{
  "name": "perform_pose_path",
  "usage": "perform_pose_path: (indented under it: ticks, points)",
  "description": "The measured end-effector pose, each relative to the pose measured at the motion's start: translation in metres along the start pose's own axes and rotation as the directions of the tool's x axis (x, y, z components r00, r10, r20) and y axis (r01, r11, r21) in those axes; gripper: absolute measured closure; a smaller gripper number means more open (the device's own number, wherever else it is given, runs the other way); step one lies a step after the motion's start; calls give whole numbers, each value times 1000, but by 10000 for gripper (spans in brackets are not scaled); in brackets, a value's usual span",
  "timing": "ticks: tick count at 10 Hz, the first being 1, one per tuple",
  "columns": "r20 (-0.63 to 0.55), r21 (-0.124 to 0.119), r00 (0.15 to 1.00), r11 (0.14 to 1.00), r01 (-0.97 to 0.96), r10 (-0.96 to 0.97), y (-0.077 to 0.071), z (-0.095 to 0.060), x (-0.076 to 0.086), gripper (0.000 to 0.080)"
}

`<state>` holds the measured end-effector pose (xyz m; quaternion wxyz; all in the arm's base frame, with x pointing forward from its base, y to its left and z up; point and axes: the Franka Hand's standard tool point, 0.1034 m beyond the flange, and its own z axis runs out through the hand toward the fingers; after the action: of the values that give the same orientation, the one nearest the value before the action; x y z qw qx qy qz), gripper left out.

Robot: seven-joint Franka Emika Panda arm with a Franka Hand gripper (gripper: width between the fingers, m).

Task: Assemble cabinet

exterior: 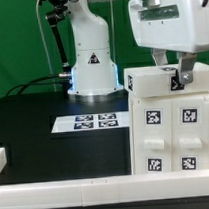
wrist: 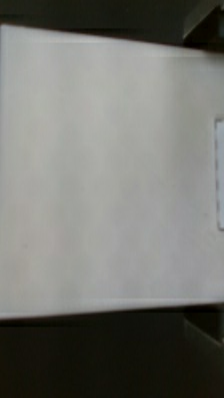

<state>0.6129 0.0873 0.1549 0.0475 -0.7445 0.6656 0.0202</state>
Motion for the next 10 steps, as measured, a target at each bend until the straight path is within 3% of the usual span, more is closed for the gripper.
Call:
perform_pose_path:
  ticks: [3,4,5,6,9,10]
  points:
    - [9,8,997,997,-78,78,-2,0,-2,226]
    - [9,7,998,998,-67,67,-2,0,-2,69]
    - [11,10,999,999,-50,50,-2,-1,-3,69]
    - [20,22,999,999,-35,34,-4,-9,-5,12]
    - [45,61,999,998,-19,16,-10,-31,-9,3]
    - [47,65,999,998,4,-7,-11,-33,-10,3]
